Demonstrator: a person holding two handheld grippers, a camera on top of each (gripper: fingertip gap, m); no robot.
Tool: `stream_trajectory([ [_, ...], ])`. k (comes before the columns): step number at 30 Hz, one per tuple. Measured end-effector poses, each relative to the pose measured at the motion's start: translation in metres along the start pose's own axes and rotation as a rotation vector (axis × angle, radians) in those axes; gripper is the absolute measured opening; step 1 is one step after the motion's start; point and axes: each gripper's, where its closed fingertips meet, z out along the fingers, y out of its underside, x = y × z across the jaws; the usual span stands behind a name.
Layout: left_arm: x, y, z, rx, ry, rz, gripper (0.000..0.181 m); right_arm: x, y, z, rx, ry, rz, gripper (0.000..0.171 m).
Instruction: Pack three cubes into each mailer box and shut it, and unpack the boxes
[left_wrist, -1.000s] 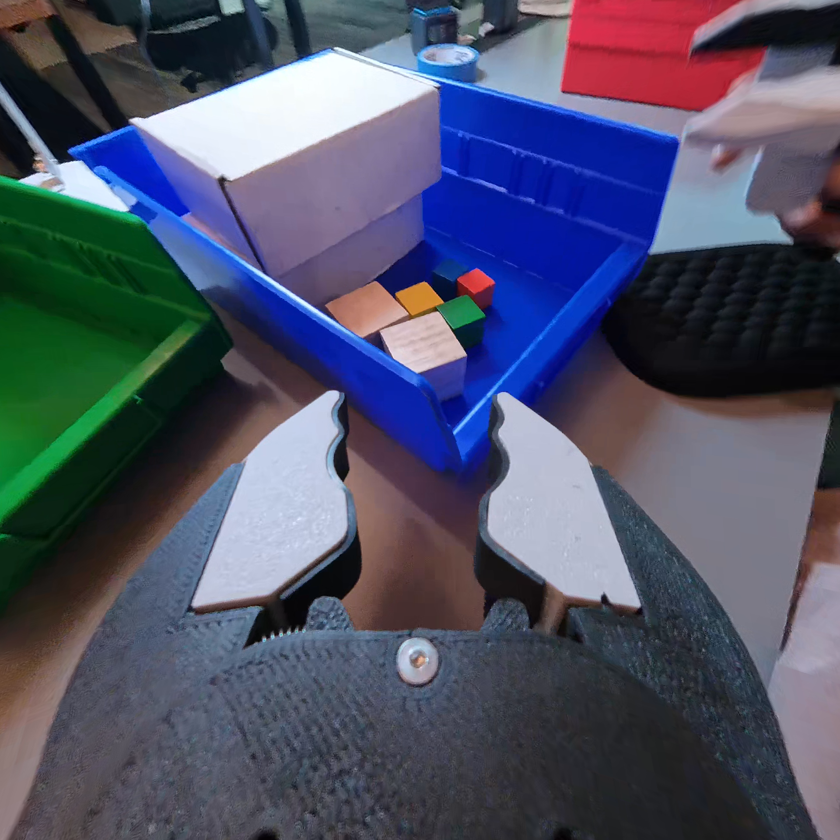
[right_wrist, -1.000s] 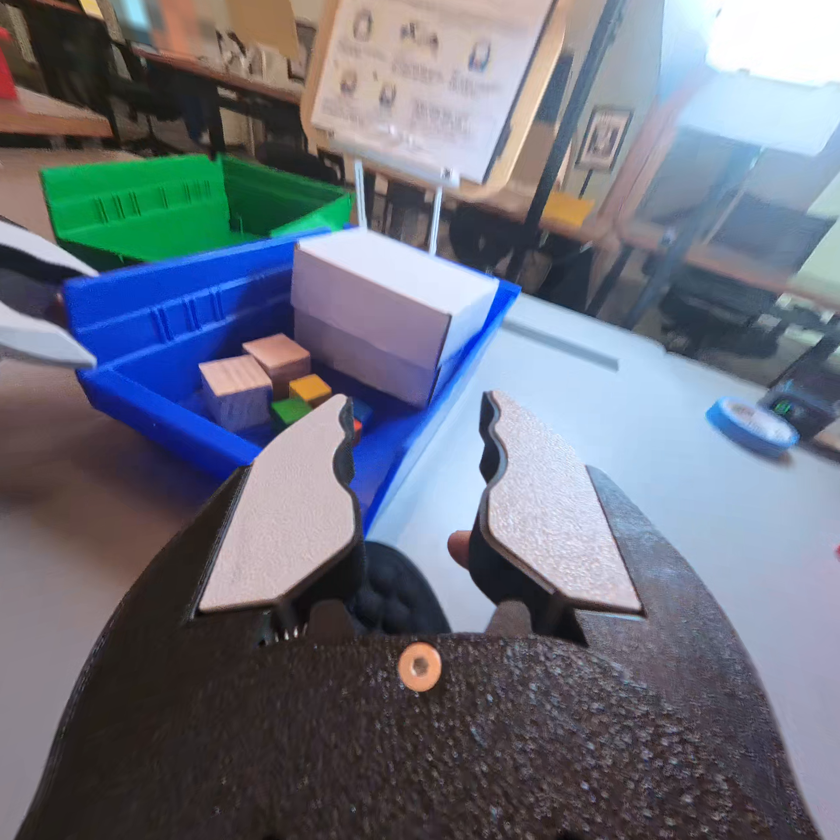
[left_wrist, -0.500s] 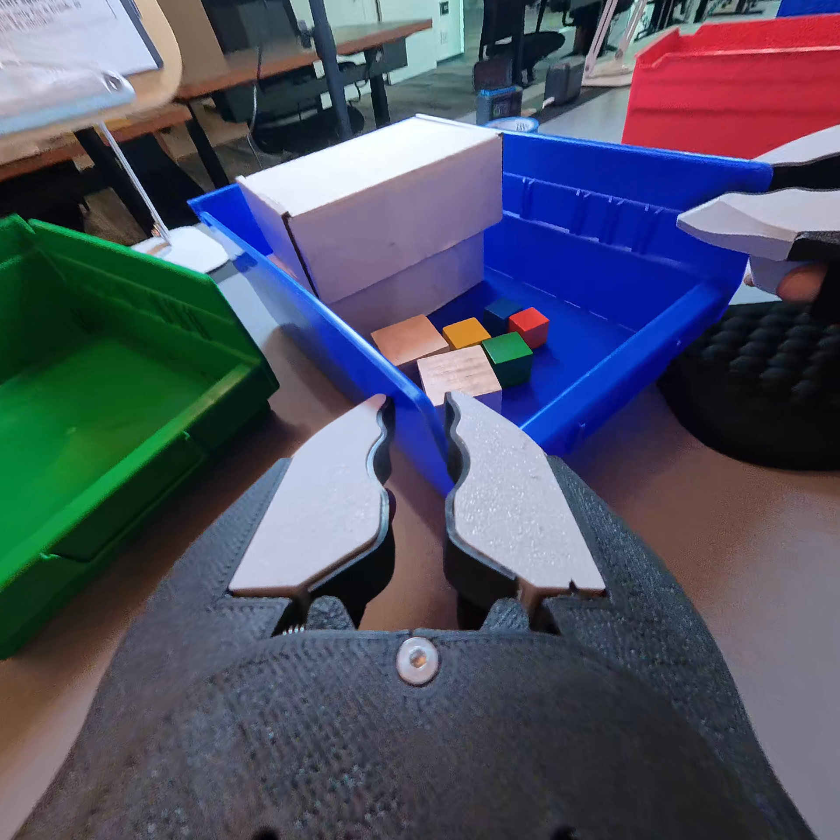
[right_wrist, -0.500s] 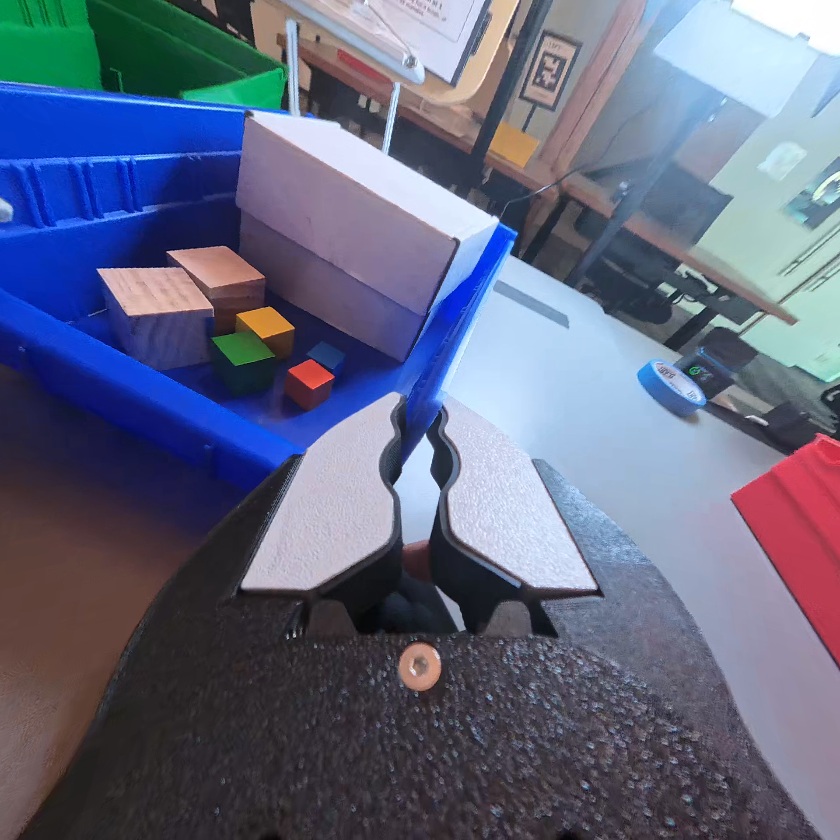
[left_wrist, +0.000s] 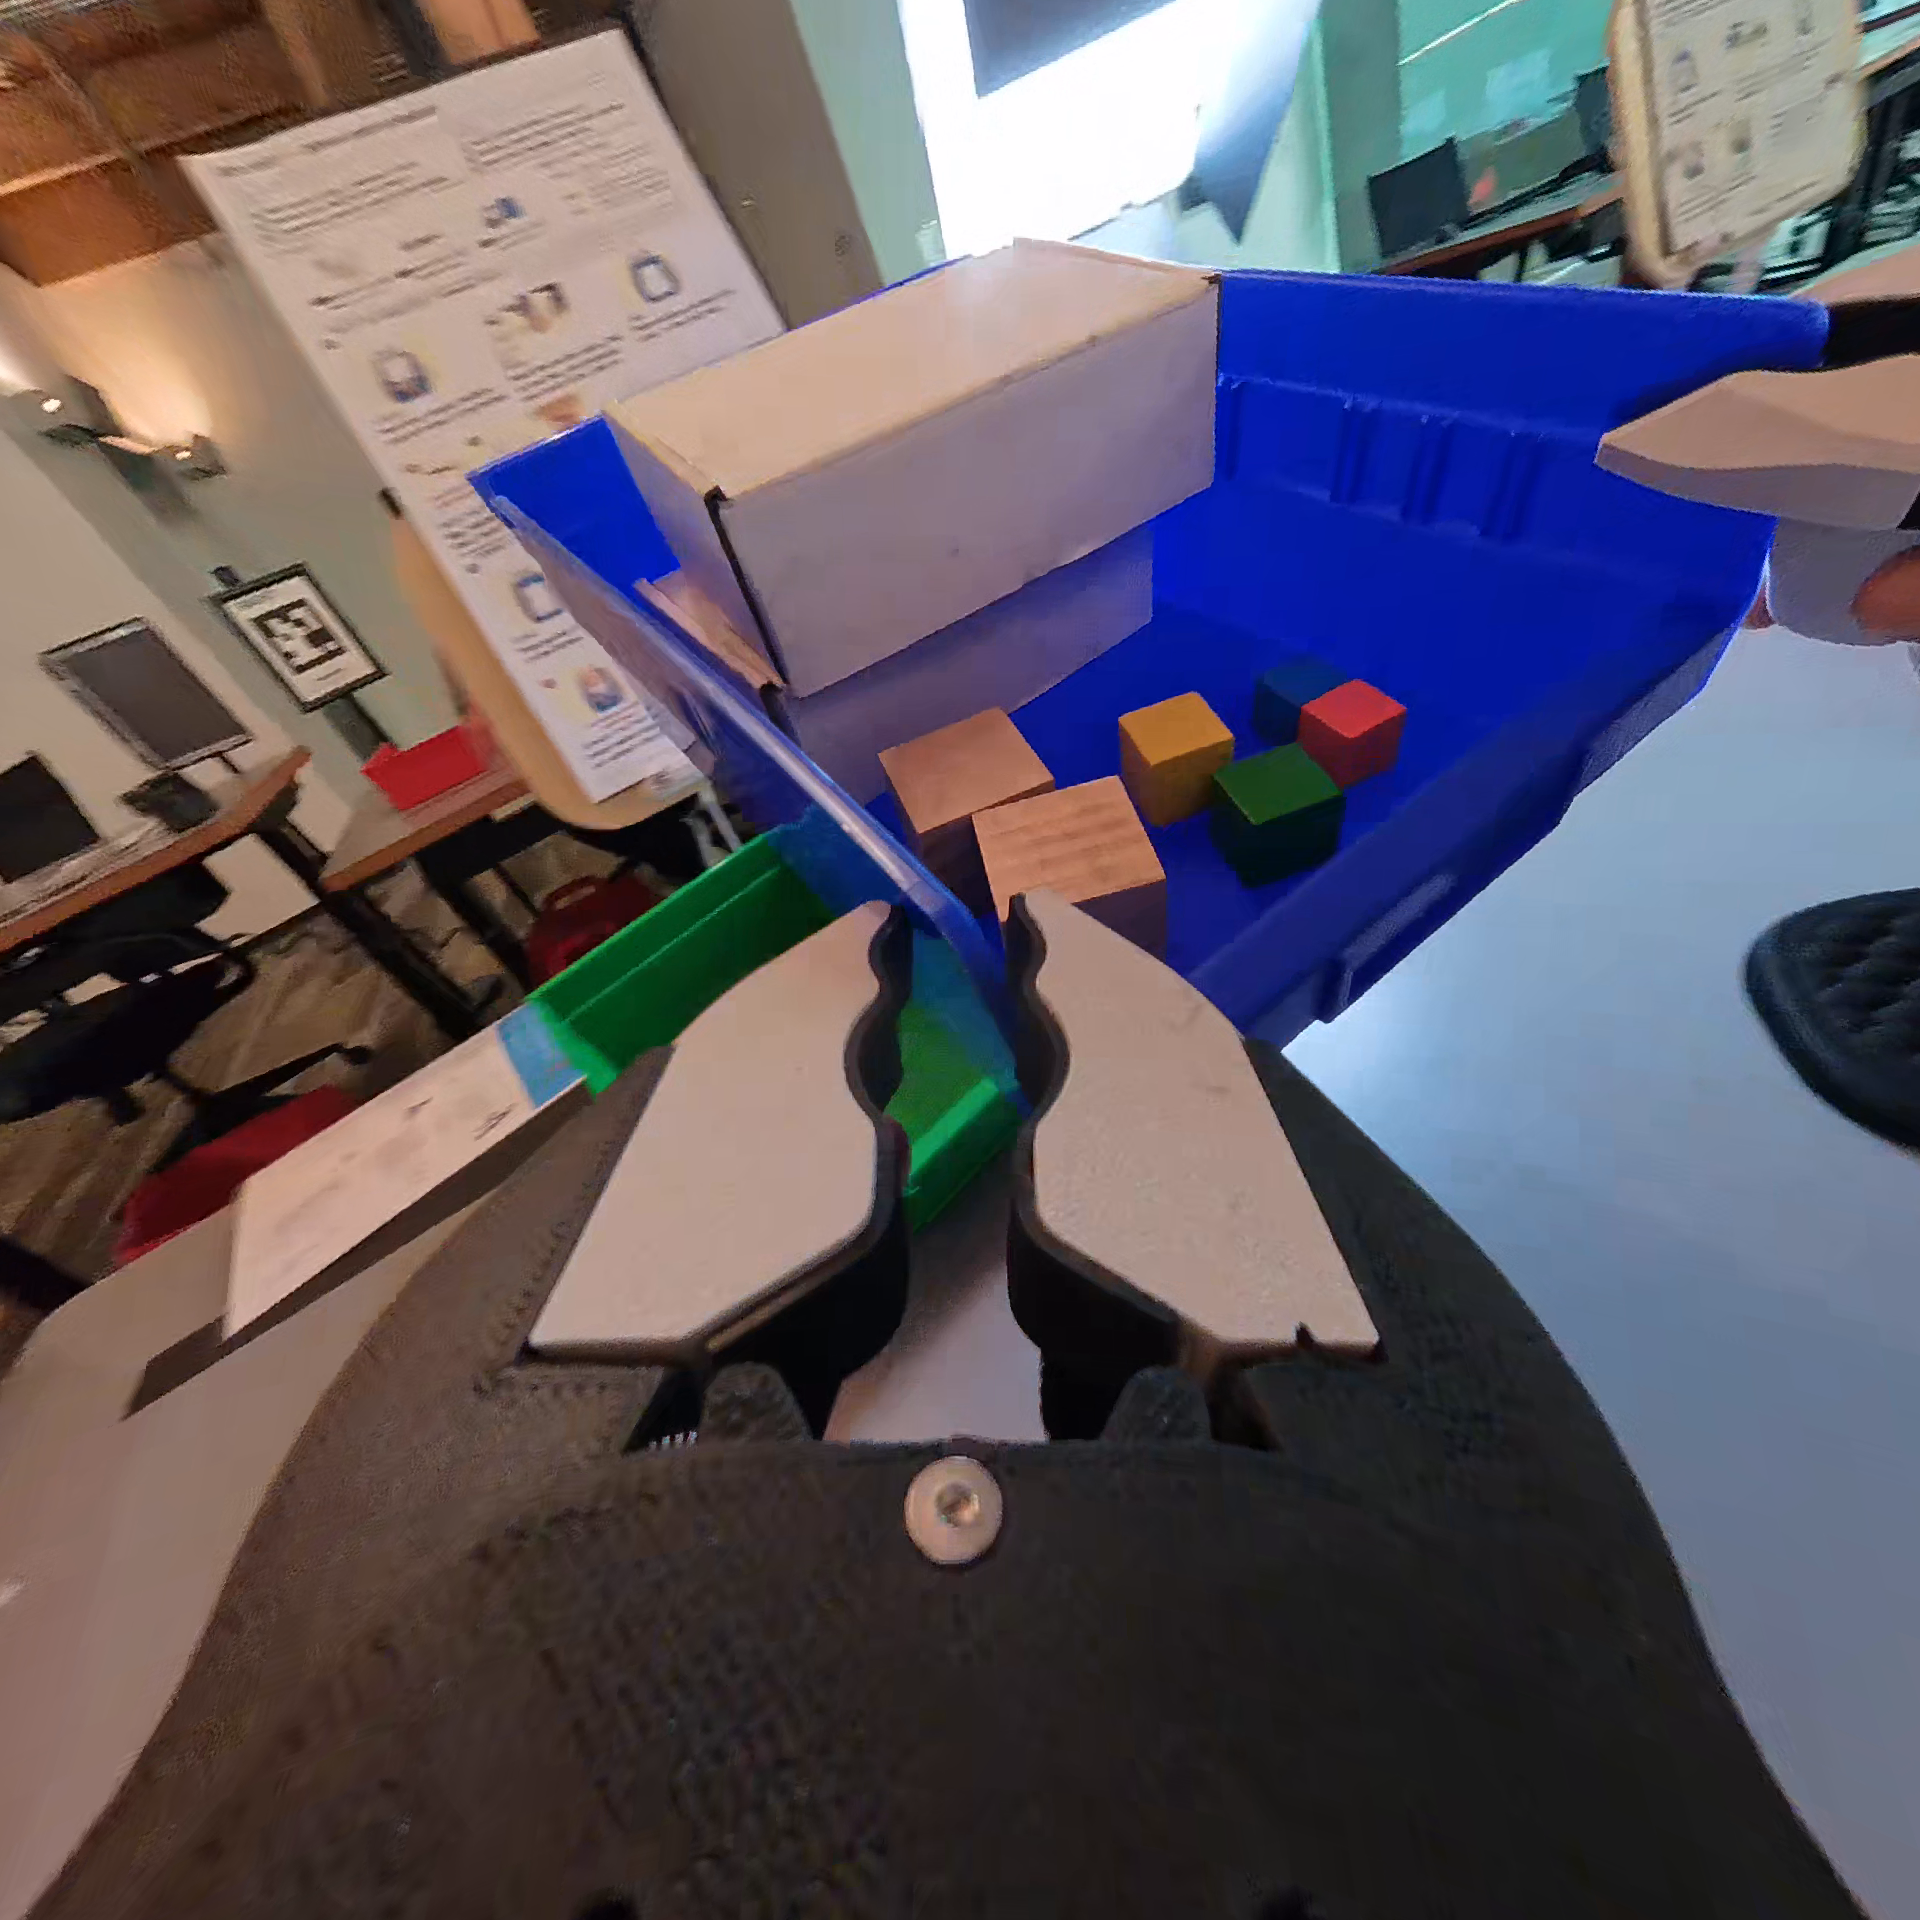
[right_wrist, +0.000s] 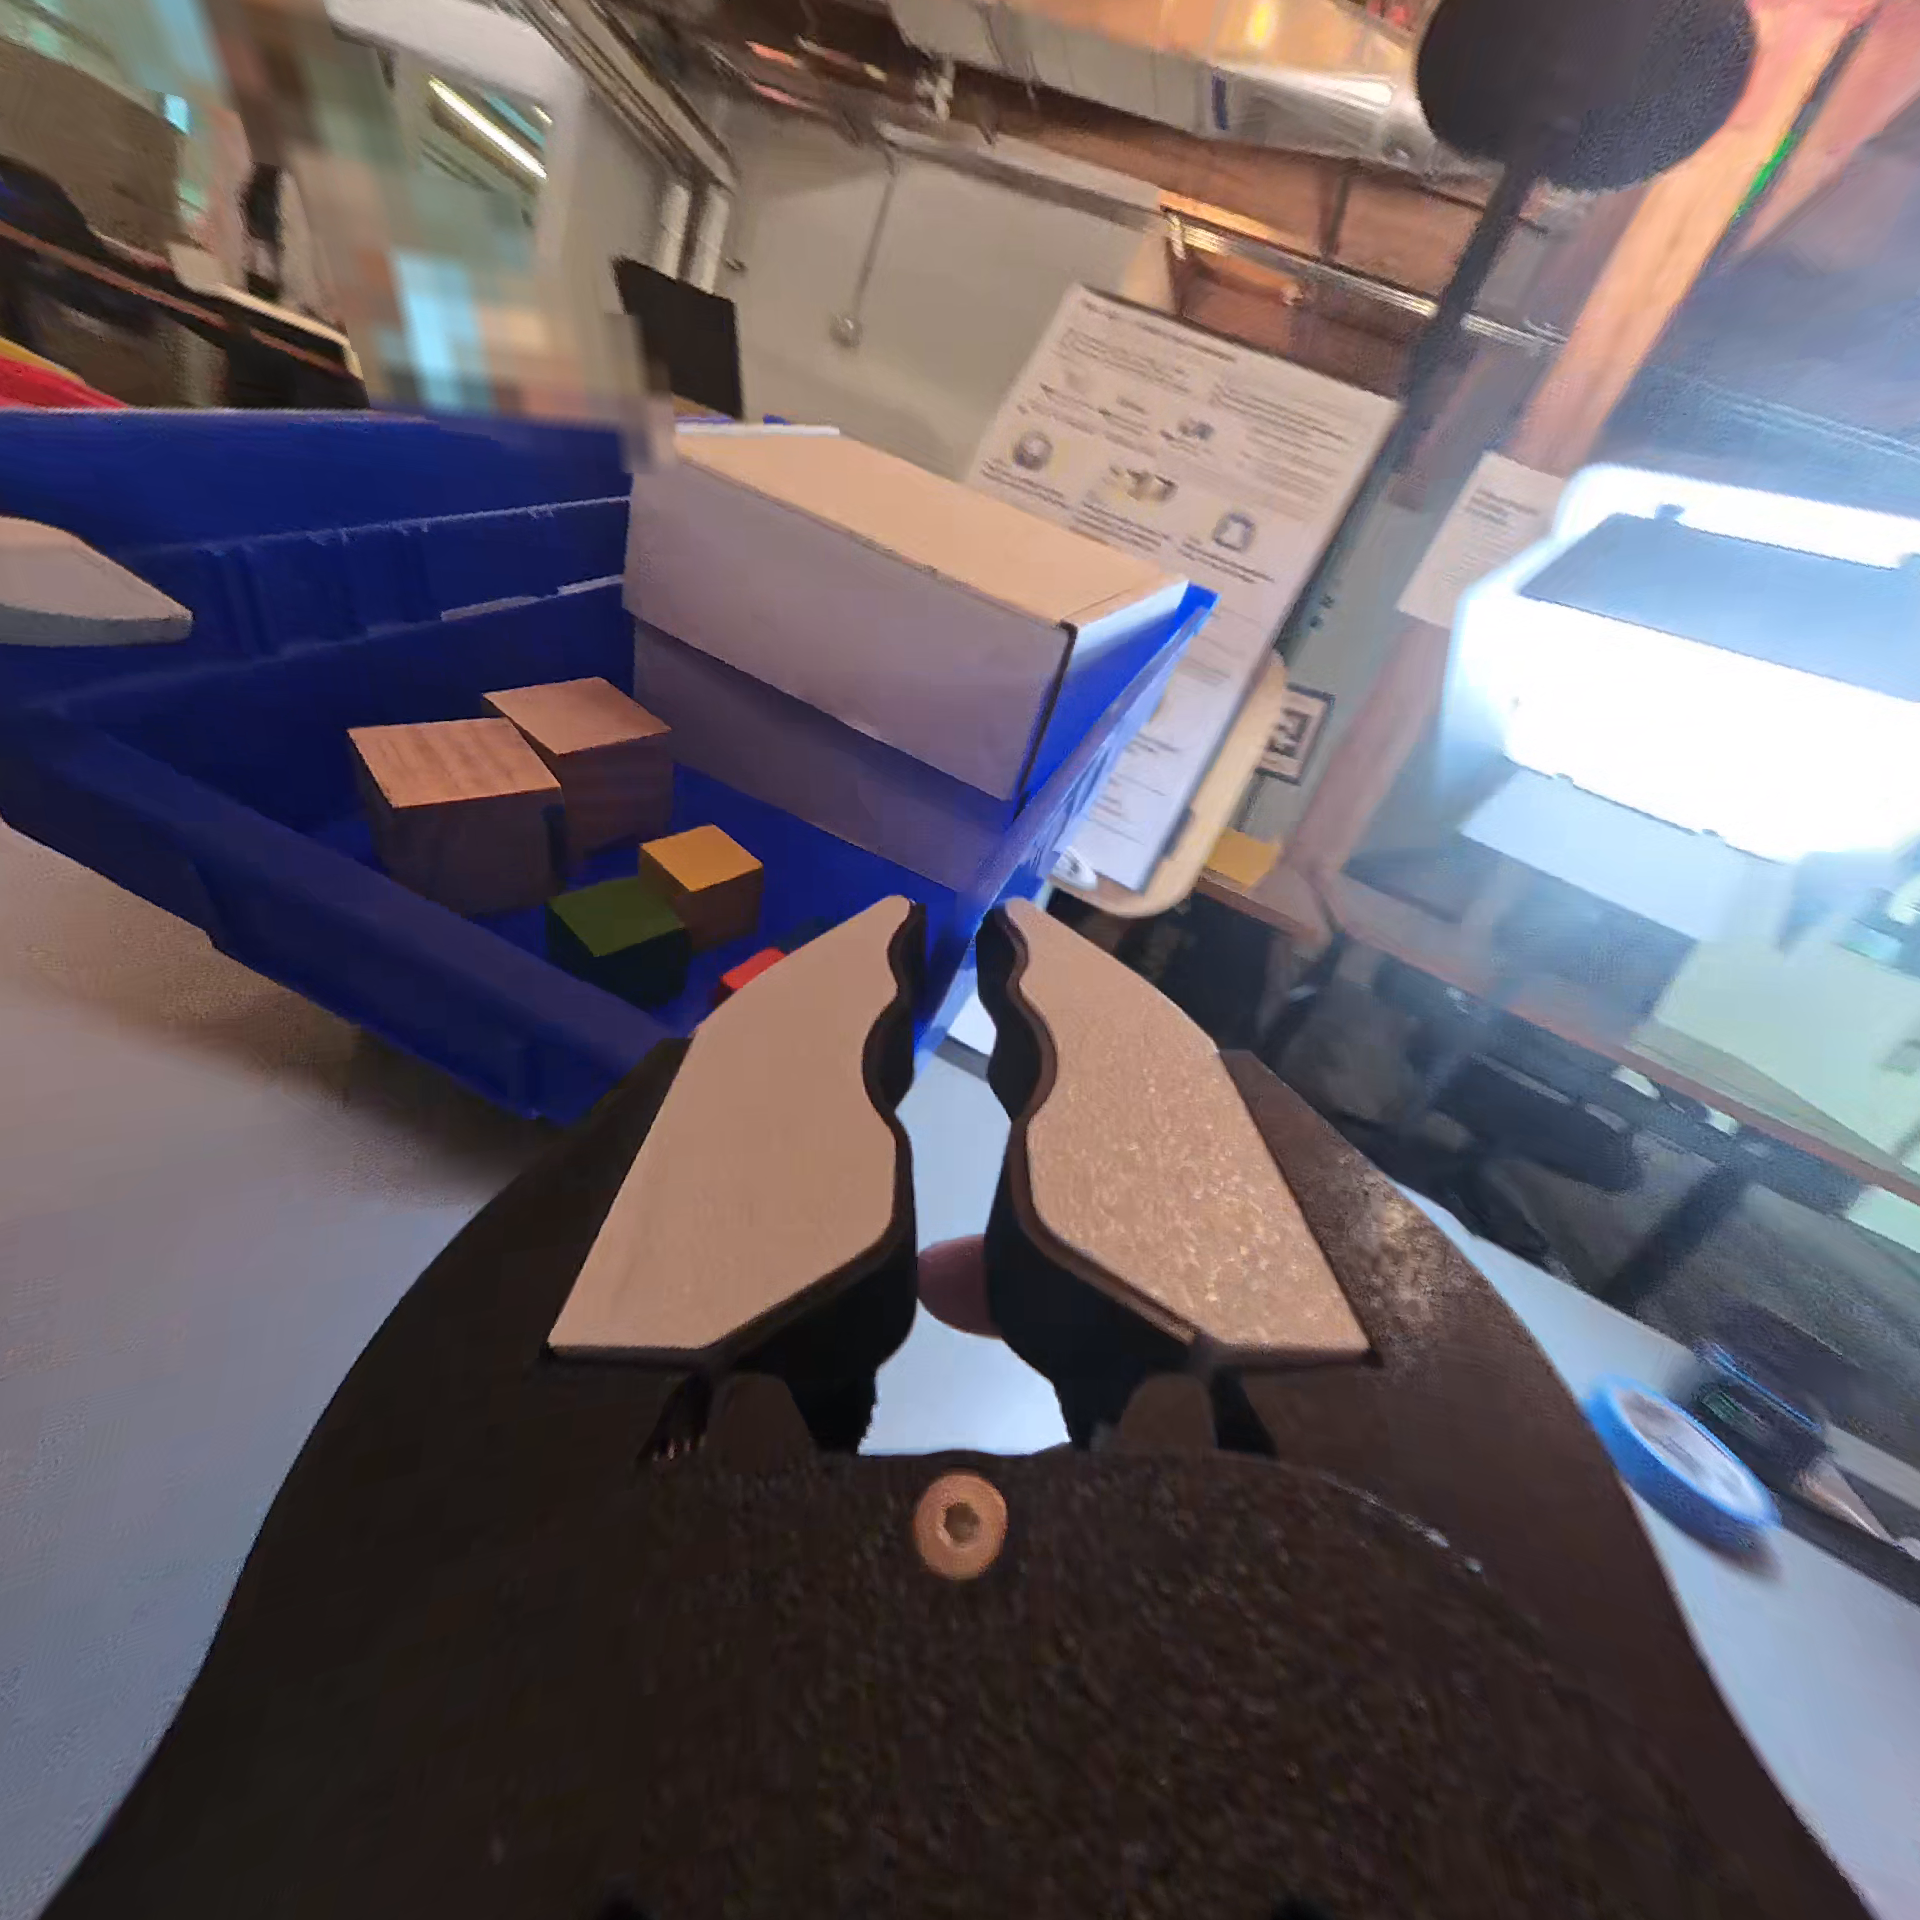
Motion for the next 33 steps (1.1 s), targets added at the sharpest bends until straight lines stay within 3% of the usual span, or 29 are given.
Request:
stream_trajectory([
  [4, -0.07, 0.02, -0.048, -0.078, -0.125, 0.017, 0.017, -0.067, -0.039, 0.05, 0.072, -0.155, 0.031, 0.009],
  [8, -0.121, 0.057, -0.097, -0.212, -0.211, 0.015, 0.017, -0.142, -0.05, 0.082, 0.085, -0.308, 0.063, 0.01],
  [13, -0.161, 0.104, -0.149, -0.372, -0.28, -0.025, 0.017, -0.234, -0.029, 0.111, 0.088, -0.492, 0.113, 0.012],
  [17, -0.172, 0.149, -0.153, -0.501, -0.268, -0.058, 0.016, -0.28, 0.014, 0.122, 0.019, -0.555, 0.105, 0.012],
  [20, -0.168, 0.182, -0.137, -0.552, -0.23, -0.104, 0.015, -0.288, 0.048, 0.126, -0.088, -0.591, 0.116, 0.012],
  [24, -0.169, 0.202, -0.114, -0.538, -0.25, -0.093, 0.014, -0.277, 0.064, 0.138, -0.147, -0.565, 0.132, 0.014],
  [28, -0.177, 0.227, -0.094, -0.5, -0.264, -0.204, 0.013, -0.28, 0.084, 0.142, -0.268, -0.653, 0.165, 0.021],
  [30, -0.177, 0.242, -0.085, -0.506, -0.259, -0.241, 0.016, -0.269, 0.076, 0.139, -0.261, -0.663, 0.181, 0.021],
  [33, -0.182, 0.238, -0.082, -0.497, -0.258, -0.208, 0.026, -0.233, 0.056, 0.133, -0.232, -0.66, 0.141, 0.023],
])
